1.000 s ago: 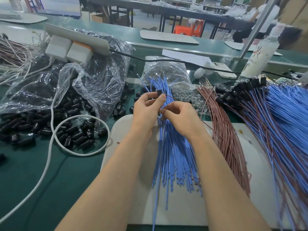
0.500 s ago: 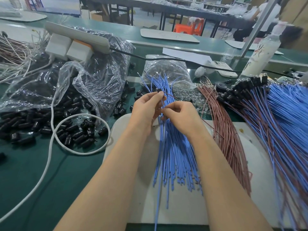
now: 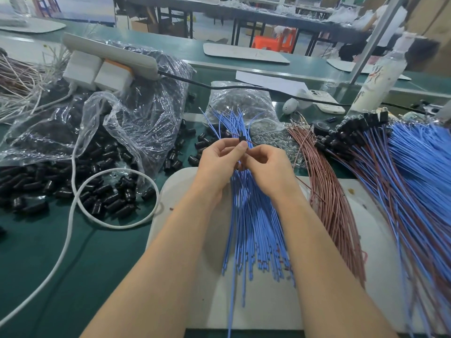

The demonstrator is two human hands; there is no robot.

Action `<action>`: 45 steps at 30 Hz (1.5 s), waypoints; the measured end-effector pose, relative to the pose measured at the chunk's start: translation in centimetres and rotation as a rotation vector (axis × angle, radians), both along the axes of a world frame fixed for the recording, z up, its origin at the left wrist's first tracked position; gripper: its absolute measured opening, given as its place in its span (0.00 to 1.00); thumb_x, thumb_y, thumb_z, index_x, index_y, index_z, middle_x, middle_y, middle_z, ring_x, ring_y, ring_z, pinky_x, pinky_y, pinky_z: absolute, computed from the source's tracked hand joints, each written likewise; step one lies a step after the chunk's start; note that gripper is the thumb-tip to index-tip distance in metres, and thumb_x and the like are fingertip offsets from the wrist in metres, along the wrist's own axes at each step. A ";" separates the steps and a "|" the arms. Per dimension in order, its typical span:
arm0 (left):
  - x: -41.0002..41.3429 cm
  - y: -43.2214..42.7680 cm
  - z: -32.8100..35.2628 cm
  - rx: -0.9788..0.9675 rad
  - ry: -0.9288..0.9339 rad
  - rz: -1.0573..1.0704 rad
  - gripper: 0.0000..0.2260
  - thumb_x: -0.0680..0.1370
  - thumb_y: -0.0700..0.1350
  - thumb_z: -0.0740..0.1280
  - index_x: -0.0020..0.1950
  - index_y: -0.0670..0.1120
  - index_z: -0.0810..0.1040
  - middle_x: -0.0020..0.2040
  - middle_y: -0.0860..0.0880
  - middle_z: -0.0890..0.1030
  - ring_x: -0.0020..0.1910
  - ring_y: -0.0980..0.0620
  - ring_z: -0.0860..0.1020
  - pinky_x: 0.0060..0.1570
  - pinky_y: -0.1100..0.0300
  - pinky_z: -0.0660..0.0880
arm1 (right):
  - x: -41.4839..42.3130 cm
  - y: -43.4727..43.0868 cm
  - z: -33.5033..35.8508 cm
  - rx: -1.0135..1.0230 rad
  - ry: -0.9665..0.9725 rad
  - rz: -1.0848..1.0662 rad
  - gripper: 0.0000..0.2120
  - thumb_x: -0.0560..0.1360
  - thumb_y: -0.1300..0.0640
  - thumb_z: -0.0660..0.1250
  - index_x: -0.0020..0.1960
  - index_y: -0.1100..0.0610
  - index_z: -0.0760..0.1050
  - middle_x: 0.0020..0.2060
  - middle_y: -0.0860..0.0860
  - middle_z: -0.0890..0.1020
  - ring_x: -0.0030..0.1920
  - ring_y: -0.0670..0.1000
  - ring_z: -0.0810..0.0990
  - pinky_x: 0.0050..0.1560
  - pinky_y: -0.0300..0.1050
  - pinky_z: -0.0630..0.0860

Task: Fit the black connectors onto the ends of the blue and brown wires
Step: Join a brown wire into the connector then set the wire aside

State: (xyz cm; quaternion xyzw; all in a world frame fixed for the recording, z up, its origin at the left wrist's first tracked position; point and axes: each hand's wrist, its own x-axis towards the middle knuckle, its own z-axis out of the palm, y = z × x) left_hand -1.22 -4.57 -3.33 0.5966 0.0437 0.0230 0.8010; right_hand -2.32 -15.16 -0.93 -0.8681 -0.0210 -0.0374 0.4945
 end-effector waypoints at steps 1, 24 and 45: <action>0.0 0.0 0.0 -0.013 -0.005 0.004 0.02 0.77 0.41 0.67 0.49 0.43 0.77 0.34 0.51 0.80 0.29 0.56 0.74 0.29 0.69 0.71 | 0.0 0.0 -0.1 -0.013 0.000 0.006 0.09 0.78 0.59 0.64 0.51 0.64 0.79 0.49 0.59 0.82 0.33 0.39 0.68 0.36 0.31 0.66; 0.5 2.1 1.0 -0.422 0.222 0.155 0.07 0.77 0.42 0.67 0.40 0.41 0.78 0.30 0.50 0.79 0.24 0.59 0.74 0.25 0.69 0.72 | 1.9 -5.5 -0.9 -0.554 0.052 -0.418 0.10 0.76 0.51 0.68 0.55 0.52 0.79 0.56 0.55 0.79 0.58 0.57 0.75 0.59 0.48 0.73; -0.4 1.4 1.0 -0.145 0.103 -0.197 0.06 0.79 0.44 0.64 0.46 0.46 0.79 0.38 0.53 0.83 0.35 0.59 0.78 0.37 0.67 0.75 | 1.3 -4.3 -0.3 -0.105 -0.412 -0.445 0.02 0.79 0.59 0.62 0.50 0.58 0.73 0.44 0.50 0.79 0.43 0.46 0.76 0.46 0.35 0.70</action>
